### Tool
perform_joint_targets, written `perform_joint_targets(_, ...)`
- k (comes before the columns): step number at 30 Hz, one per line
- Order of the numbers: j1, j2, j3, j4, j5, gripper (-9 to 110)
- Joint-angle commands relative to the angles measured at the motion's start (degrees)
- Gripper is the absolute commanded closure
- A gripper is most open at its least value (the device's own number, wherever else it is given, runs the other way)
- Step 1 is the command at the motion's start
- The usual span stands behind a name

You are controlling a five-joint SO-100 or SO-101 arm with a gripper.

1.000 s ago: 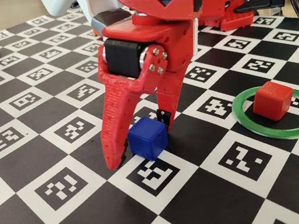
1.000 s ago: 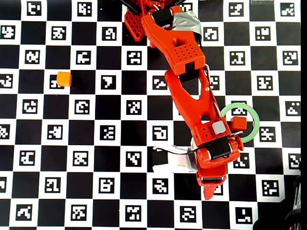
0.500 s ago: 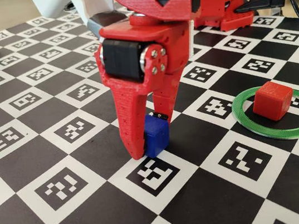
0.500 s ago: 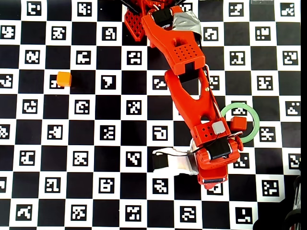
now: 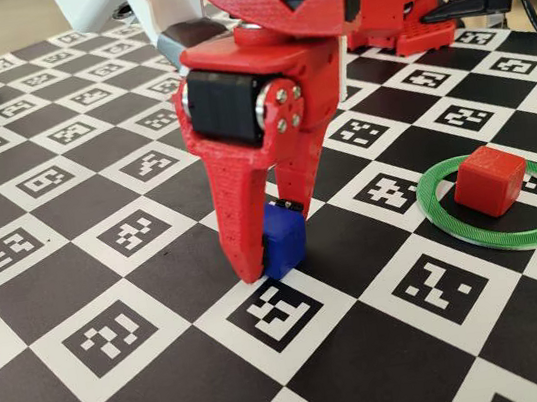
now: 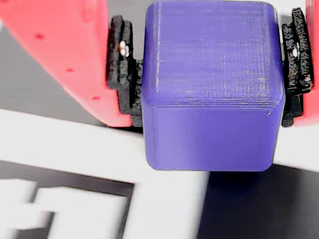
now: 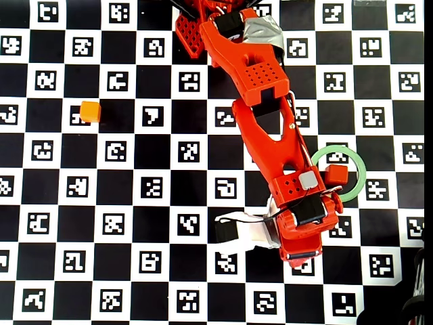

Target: Grab the red cube then put it in the green circle then put the blue cube on top and finally the orange cube on top

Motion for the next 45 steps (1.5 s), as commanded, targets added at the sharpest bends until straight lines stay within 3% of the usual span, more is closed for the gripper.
perform_joint_targets(1, 1.1, 17.5, 7.7, -0.2, 2.4, 105)
perform_joint_targets(6, 0.3, 30.3, 22.1, -0.2, 3.8, 106)
perform_joint_targets(17, -2.8, 43.1, 26.4, 11.3, 10.7, 105)
perform_joint_targets(25, -7.6, 52.0, 32.9, 12.9, 16.3, 106)
perform_joint_targets(45, -14.8, 51.1, 30.9, 12.3, 24.7, 105)
